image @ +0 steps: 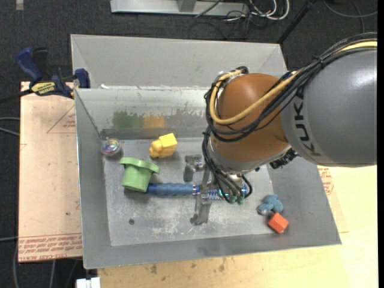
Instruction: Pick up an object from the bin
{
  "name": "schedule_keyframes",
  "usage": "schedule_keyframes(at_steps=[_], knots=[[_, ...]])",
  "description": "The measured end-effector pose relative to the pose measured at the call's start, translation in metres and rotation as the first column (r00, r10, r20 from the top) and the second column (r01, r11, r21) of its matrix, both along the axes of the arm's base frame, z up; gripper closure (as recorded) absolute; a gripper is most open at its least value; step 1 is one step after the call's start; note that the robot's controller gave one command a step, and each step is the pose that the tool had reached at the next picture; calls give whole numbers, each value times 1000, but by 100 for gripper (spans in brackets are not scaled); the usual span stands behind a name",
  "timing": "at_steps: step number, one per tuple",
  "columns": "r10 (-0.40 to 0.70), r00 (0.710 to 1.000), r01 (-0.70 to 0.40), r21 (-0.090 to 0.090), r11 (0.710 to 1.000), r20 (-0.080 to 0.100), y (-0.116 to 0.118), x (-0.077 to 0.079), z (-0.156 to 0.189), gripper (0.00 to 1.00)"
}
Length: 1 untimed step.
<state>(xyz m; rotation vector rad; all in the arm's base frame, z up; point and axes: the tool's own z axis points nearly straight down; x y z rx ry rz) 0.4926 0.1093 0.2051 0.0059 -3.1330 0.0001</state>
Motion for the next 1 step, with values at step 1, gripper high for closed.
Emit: schedule_keyframes(at_steps=[1], knots=[[8, 1000, -8, 2, 1000, 6, 59, 45, -90, 0]])
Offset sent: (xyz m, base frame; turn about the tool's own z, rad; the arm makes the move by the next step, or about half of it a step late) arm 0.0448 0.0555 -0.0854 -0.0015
